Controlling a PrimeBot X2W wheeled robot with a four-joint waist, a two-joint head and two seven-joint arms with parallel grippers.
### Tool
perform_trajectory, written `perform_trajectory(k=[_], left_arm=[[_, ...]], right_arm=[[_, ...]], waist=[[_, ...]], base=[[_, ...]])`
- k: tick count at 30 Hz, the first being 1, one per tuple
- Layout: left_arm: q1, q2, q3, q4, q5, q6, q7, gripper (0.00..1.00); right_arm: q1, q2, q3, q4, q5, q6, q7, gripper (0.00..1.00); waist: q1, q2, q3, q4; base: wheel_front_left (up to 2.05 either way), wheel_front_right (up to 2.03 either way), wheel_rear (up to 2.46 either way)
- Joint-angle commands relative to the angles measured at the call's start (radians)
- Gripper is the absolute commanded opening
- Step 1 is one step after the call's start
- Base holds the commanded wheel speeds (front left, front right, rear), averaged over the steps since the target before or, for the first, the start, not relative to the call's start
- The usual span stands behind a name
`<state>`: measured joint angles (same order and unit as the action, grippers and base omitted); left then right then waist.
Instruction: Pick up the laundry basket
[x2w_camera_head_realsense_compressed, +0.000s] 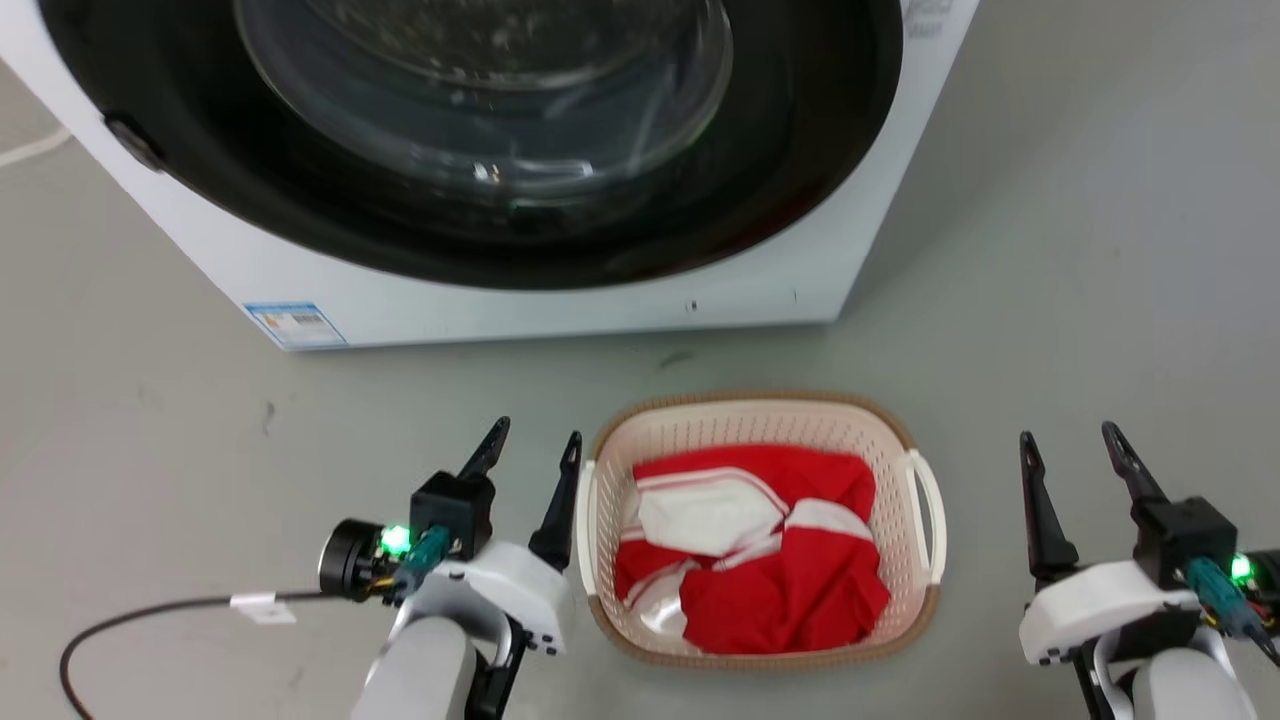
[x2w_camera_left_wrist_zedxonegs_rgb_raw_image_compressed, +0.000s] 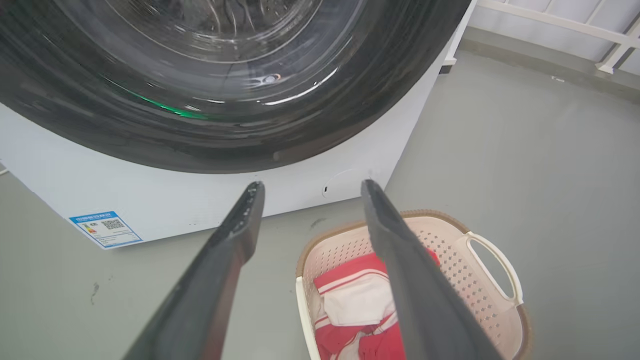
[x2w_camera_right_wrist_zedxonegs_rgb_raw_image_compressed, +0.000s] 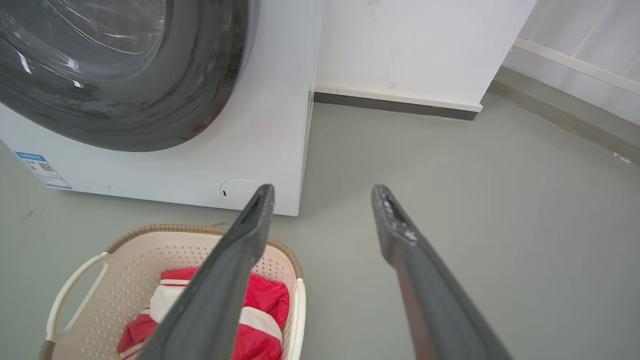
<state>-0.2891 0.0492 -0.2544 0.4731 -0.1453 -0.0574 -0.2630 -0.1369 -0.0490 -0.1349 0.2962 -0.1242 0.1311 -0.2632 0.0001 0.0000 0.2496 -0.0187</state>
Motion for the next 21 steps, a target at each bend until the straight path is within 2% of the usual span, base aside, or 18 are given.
perform_trajectory(k=[1, 9, 21], left_arm=[[-0.028, 0.002, -0.003, 0.031, 0.003, -0.004, -0.003, 1.0], [-0.2, 0.002, -0.032, 0.26, 0.007, -0.035, -0.003, 1.0], [-0.42, 0.002, -0.066, 0.55, -0.056, -0.065, -0.003, 1.0]], right_arm=[[-0.032, -0.002, -0.002, 0.021, -0.014, 0.0, -0.002, 1.0], [-0.182, -0.002, -0.007, 0.177, -0.089, -0.001, -0.002, 1.0], [-0.368, -0.002, -0.042, 0.394, -0.193, -0.001, -0.002, 1.0]], waist=[[-0.0001, 0.0, 0.07, -0.016], [-0.0001, 0.0, 0.235, -0.033], [-0.0001, 0.0, 0.431, -0.032]], base=[[0.0, 0.0, 0.0], [0.0, 0.0, 0.0], [0.0, 0.0, 0.0]])
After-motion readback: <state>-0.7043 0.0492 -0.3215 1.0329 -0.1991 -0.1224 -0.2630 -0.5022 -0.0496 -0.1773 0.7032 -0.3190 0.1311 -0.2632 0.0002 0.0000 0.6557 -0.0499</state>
